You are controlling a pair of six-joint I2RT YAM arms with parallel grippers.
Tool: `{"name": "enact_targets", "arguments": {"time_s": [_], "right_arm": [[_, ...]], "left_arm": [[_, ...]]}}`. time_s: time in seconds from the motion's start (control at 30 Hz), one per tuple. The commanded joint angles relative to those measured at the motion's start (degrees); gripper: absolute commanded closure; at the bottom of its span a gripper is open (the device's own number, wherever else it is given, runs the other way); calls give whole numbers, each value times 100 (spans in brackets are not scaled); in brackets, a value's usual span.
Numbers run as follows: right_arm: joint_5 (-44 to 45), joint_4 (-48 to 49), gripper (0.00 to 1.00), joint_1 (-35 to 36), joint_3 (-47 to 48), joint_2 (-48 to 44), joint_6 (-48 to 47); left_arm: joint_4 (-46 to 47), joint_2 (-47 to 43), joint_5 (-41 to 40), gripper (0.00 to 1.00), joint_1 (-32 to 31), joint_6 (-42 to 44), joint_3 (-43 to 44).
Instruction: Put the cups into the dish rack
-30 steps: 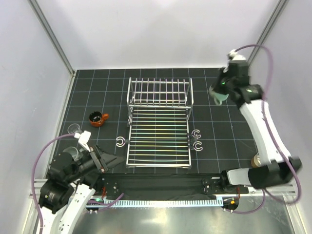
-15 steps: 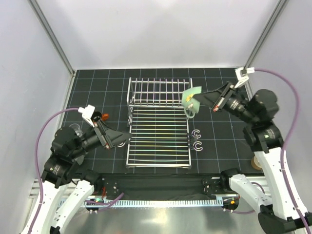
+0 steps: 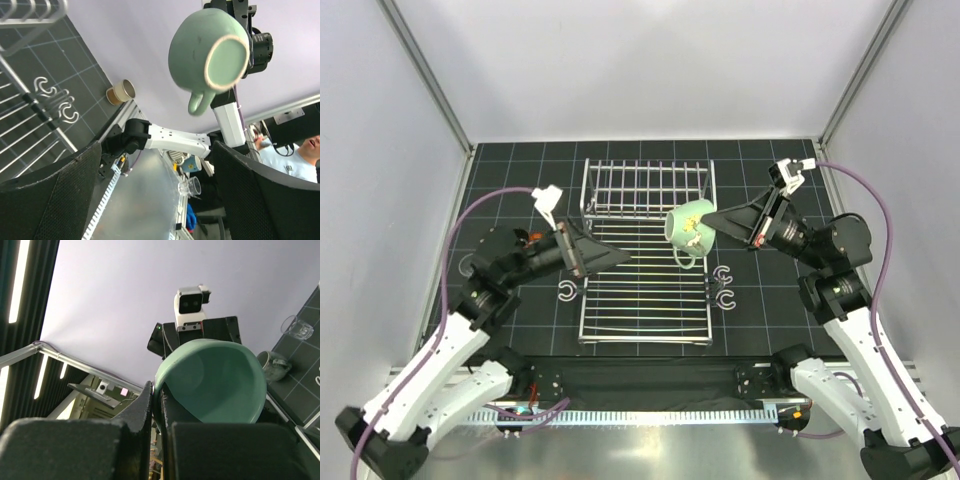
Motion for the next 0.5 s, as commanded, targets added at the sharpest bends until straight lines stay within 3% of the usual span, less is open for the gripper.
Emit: {"name": "enact_targets", "arguments": {"time_s": [0.0, 0.47], "right_arm": [[201, 824, 96, 216, 47, -29, 362], [606, -72, 96, 542, -23, -336, -43]], "left_arm": [[627, 497, -200, 13, -505, 231, 604], [847, 1192, -1271, 20, -2273, 996, 895]]}}
